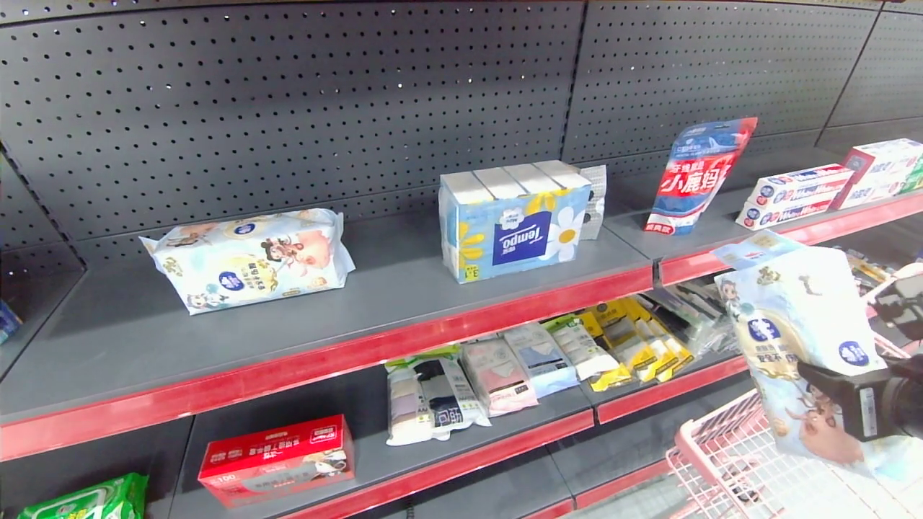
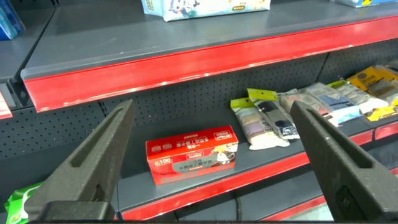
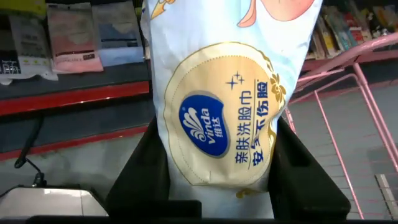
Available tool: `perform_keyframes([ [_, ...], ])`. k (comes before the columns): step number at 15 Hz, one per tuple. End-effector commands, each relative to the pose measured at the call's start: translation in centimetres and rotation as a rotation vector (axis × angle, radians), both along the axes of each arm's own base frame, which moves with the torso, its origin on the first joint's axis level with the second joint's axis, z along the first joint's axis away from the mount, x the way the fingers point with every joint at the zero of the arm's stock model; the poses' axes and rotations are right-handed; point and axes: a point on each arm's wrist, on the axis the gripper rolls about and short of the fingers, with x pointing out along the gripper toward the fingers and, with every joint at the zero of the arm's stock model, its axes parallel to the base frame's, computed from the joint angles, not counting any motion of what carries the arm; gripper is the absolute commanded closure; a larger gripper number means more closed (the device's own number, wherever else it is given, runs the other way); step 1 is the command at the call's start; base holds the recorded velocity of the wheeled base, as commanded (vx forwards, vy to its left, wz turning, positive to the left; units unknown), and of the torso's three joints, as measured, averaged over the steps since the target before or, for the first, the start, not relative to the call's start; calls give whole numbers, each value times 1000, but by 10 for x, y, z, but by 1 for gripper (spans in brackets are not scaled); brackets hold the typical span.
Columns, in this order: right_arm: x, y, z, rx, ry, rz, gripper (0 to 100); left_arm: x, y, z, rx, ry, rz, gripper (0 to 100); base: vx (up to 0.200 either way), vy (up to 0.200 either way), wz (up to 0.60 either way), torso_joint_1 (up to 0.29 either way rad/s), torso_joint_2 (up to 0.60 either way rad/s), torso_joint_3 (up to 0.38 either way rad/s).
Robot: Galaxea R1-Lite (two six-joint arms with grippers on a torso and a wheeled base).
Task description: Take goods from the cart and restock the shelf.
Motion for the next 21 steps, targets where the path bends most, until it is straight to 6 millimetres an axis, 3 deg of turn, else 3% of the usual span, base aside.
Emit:
perform_keyframes([
  [1,-48,1,8,-42,-105,51,100,0,0,0,0,0,0,0,0,0,0,0,0,0],
  [6,-73,1,4,-65,-178,98,100,0,0,0,0,0,0,0,0,0,0,0,0,0],
  [14,-81,-1,5,-98,-212,86,100,0,0,0,0,0,0,0,0,0,0,0,0,0],
  [21,-79,-1,10,-125,-220,97,100,0,0,0,0,0,-1,0,0,0,0,166,-358,-194],
])
